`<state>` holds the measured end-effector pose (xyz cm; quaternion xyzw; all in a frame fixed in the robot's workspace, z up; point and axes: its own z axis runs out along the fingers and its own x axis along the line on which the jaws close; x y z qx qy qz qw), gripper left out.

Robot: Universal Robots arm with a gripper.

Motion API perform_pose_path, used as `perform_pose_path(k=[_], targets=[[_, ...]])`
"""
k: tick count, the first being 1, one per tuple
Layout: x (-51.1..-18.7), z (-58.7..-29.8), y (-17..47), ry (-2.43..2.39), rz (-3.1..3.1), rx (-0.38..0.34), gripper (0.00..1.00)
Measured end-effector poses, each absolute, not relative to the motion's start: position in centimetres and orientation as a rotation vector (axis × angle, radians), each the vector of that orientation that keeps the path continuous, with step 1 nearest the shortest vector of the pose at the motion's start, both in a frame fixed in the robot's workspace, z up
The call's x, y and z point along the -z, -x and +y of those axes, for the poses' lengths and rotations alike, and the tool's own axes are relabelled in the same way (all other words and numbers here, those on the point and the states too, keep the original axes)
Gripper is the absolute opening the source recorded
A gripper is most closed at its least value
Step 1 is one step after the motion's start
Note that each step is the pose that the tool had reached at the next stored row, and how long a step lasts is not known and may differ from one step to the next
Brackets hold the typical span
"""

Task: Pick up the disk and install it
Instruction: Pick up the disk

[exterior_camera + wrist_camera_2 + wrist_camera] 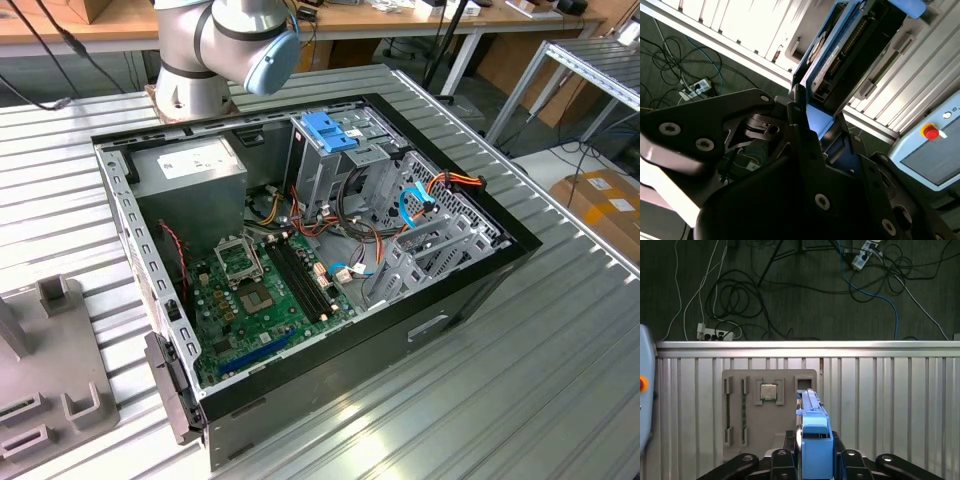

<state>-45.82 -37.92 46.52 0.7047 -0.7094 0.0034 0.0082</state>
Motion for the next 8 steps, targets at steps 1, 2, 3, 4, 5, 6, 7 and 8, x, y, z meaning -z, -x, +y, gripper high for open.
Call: perform_pose_path(k=[1, 2, 3, 4, 5, 6, 7, 8], targets=[[-46.7, -37.9, 45.8, -2.203, -2.217, -0.011, 0.36], [-46.9, -37.9, 45.8, -2.203, -2.217, -0.011, 0.36], [-47.1, -37.9, 45.8, -2.203, -2.217, -0.011, 0.36], [-47.3, -37.9, 45.8, -2.203, -2.217, -0.011, 0.36], [-47.5, -37.9, 45.8, -2.203, -2.217, -0.011, 0.36], [-47.7, -37.9, 45.8, -2.203, -2.217, -0.011, 0.36], [-48.1, -37.9, 45.8, -2.203, -2.217, -0.011, 0.36], [-48.2, -37.9, 45.8, -2.203, -2.217, -0.011, 0.36]])
